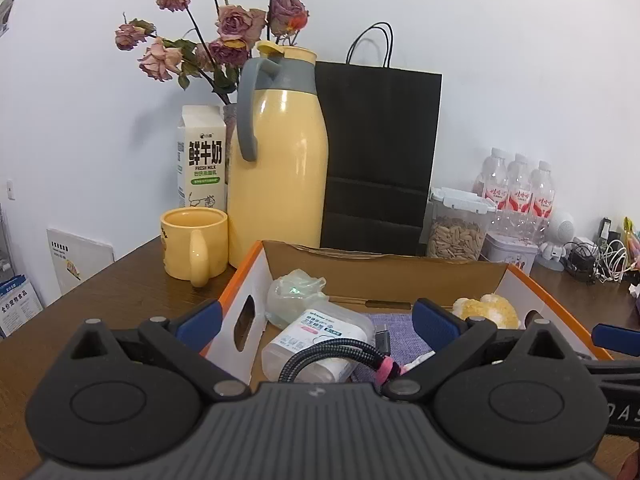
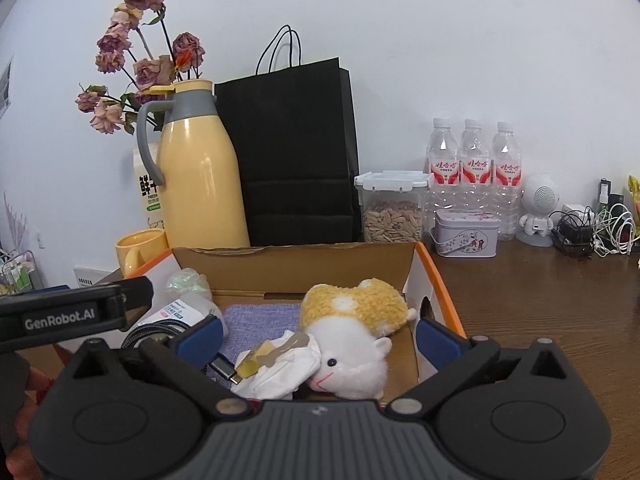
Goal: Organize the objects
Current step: 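Withdraw both tools from the box back over the table, then grasp the white heart-shaped item with the right tool while the left tool grasps a white bottle cap, then carry the white cap and white item into the box and open both tools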
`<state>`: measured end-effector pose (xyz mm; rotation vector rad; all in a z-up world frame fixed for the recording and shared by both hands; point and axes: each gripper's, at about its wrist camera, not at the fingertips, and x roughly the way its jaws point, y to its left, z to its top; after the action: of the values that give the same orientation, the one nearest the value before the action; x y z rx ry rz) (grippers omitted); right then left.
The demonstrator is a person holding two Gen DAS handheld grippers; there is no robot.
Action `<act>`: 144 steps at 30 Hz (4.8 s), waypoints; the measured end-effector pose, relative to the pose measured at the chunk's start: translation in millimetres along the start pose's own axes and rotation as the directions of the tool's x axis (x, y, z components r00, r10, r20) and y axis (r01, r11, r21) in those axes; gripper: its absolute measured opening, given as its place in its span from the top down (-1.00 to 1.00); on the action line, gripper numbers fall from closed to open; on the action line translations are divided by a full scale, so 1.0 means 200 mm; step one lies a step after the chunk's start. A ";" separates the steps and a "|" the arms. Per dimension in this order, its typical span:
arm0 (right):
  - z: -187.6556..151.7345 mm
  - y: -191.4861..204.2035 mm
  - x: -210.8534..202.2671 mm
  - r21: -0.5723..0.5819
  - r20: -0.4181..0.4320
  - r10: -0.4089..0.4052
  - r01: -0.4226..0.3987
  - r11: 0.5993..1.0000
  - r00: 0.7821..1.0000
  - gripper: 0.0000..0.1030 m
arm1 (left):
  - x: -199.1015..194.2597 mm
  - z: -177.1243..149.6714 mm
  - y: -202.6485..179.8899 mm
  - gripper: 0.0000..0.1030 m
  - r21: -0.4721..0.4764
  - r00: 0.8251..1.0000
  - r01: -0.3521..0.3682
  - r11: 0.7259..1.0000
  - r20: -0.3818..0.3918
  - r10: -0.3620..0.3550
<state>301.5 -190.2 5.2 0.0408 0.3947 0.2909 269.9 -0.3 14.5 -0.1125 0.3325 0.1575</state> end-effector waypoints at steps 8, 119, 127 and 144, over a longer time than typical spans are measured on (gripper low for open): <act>-0.02 0.00 -0.09 -0.012 0.043 -0.006 0.006 1.000 0.999 -1.00 | -0.09 -0.03 0.03 -1.00 -0.003 0.999 0.025 1.000 0.046 -0.025; 0.04 0.20 -0.33 -0.176 0.046 0.105 -0.095 0.980 0.993 0.51 | -0.27 0.11 -0.10 0.43 0.125 0.983 0.182 0.975 -0.040 -0.178; 0.15 0.13 -0.04 -0.136 0.061 0.065 -0.056 0.989 0.996 0.51 | 0.01 0.14 -0.15 0.43 0.093 0.992 0.118 0.989 -0.053 -0.113; 0.01 0.04 0.14 -0.090 -0.013 0.010 -0.011 0.996 1.000 -1.00 | 0.11 0.08 -0.04 -1.00 0.034 0.999 0.042 0.999 -0.014 -0.042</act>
<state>324.2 -174.5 -1.7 -0.0476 0.3932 0.3192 296.2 -2.7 23.3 -0.0865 0.3455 0.1098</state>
